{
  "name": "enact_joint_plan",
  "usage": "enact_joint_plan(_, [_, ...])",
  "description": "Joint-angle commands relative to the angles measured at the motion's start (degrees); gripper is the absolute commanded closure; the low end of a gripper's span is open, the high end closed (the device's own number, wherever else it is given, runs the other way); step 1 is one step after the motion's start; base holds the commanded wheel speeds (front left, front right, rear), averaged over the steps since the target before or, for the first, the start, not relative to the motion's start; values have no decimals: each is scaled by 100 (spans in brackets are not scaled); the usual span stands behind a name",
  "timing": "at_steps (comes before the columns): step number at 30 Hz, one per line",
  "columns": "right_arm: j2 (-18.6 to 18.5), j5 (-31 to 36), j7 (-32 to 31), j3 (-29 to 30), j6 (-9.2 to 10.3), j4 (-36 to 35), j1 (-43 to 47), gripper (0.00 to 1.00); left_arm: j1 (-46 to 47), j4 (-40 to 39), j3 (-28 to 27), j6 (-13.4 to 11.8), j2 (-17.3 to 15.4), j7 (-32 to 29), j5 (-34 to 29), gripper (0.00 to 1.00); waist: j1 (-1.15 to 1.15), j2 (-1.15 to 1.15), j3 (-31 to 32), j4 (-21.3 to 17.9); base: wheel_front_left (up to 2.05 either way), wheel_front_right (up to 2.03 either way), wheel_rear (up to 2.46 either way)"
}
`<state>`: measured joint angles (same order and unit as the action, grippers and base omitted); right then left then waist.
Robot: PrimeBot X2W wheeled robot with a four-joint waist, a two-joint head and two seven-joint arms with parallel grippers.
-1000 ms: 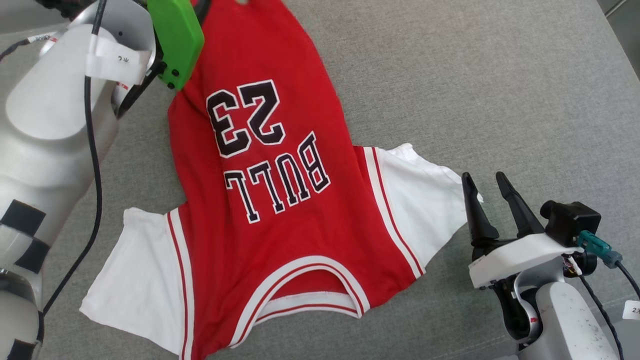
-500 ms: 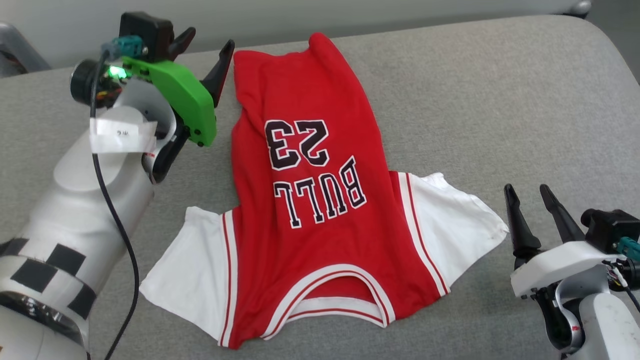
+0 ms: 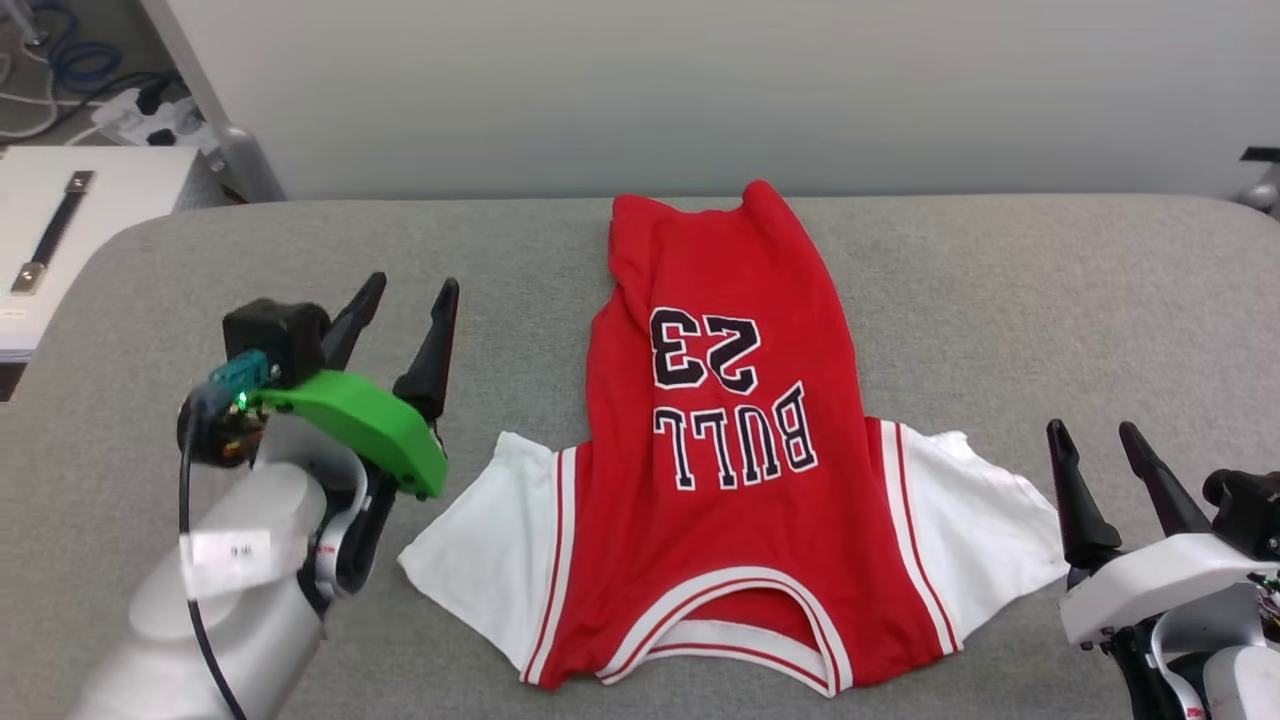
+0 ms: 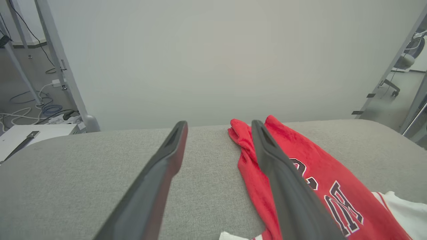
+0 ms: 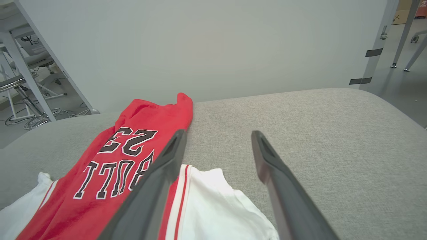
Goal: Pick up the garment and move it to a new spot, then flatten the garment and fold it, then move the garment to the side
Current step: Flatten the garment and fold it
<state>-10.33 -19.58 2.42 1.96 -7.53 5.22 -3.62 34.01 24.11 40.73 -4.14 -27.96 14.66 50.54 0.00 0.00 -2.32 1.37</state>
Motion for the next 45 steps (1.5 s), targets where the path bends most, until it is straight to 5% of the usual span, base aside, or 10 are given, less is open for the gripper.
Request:
enact_joint_plan(1, [19, 33, -22, 31, 4, -58, 89, 0, -295, -317, -179, -129, -27, 29, -46, 0, 0, 0, 234, 257, 0, 0, 0])
enact_joint_plan(6, [101, 28, -20, 79, 4, -220, 227, 0, -1441, -1536, -998, -438, 71, 32, -619, 0, 0, 0, 299, 293, 0, 0, 0])
enact_joint_plan(12, [193, -20, 48, 83, 4, -304, 435, 0, -2577, -2263, -1694, -260, 502, 33, -1276, 0, 0, 0, 422, 257, 0, 0, 0])
enact_joint_plan(25, [405, -19, 123, 89, 4, -345, 649, 0, -3441, -1886, -2319, 539, 1181, 33, -2335, 0, 0, 0, 418, 165, 0, 0, 0])
enact_joint_plan(37, [404, 228, 130, 61, 4, -431, 555, 0, -3212, -1558, -2779, 887, 1464, 11, -2436, 0, 0, 0, 98, 59, 0, 0, 0])
enact_joint_plan(40, [374, 281, 92, 68, 4, -507, 534, 0, -3048, -1469, -2780, 831, 1354, -339, -2431, 0, 0, 0, -48, 46, 0, 0, 0])
enact_joint_plan(45, [356, 324, 40, 99, 4, -647, 491, 0, -2849, -1409, -2746, 422, 1058, -1778, -2460, 0, 0, 0, -288, 8, 0, 0, 0])
